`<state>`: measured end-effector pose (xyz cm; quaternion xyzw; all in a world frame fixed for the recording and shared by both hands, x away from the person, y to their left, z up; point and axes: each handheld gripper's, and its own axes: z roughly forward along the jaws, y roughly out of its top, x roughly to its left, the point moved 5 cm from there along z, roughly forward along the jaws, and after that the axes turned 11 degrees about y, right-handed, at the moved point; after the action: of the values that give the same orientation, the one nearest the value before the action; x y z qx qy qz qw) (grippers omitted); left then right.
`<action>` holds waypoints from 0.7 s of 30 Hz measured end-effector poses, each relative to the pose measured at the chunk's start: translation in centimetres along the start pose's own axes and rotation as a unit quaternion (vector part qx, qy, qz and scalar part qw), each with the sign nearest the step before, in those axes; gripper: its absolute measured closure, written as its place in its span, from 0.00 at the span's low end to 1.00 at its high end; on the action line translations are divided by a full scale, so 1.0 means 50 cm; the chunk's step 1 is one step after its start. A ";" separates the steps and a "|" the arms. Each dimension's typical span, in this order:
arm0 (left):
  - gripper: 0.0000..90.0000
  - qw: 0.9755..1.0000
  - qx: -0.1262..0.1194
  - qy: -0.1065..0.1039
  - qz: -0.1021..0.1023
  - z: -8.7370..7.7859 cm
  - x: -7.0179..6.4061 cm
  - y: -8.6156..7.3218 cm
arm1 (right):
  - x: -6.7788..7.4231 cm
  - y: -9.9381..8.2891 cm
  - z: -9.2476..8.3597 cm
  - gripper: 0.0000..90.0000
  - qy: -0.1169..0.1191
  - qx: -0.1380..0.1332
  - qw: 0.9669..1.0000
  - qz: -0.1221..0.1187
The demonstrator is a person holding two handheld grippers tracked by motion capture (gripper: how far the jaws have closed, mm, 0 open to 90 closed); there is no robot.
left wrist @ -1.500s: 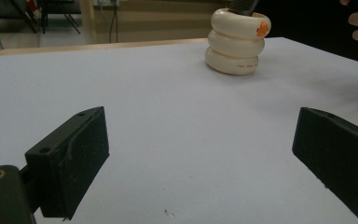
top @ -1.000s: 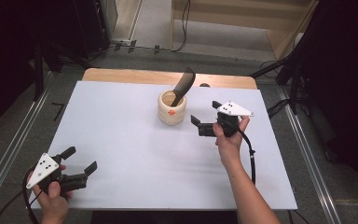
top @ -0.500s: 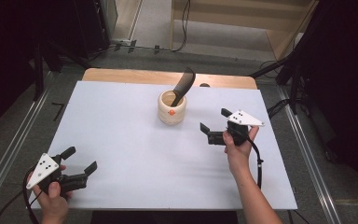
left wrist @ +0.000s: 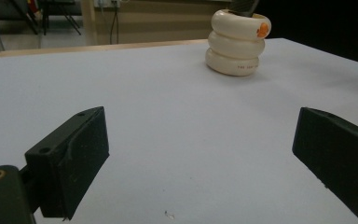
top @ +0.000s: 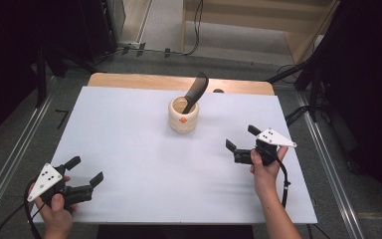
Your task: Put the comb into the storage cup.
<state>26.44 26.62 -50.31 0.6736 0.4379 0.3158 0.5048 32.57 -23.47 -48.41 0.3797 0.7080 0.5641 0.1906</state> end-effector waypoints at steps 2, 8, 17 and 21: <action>0.04 1.000 -0.001 0.001 -0.002 -0.001 0.001 0.000 | -0.004 -0.005 -0.011 0.00 -0.002 -0.003 1.000 0.003; 0.04 1.000 -0.002 0.002 -0.002 -0.001 0.001 0.000 | -0.016 -0.026 -0.043 0.00 -0.010 -0.004 1.000 0.014; 0.04 1.000 -0.002 0.004 -0.001 0.000 0.000 -0.001 | -0.034 -0.049 -0.086 0.00 -0.025 -0.006 0.999 0.020; 0.04 1.000 -0.002 0.004 -0.001 0.000 0.000 -0.001 | -0.038 -0.059 -0.102 0.00 -0.029 -0.006 0.999 0.020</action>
<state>26.42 26.62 -50.34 0.6709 0.4396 0.3190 0.5048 29.29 -28.45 -50.01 0.4090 0.6911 0.5608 0.2014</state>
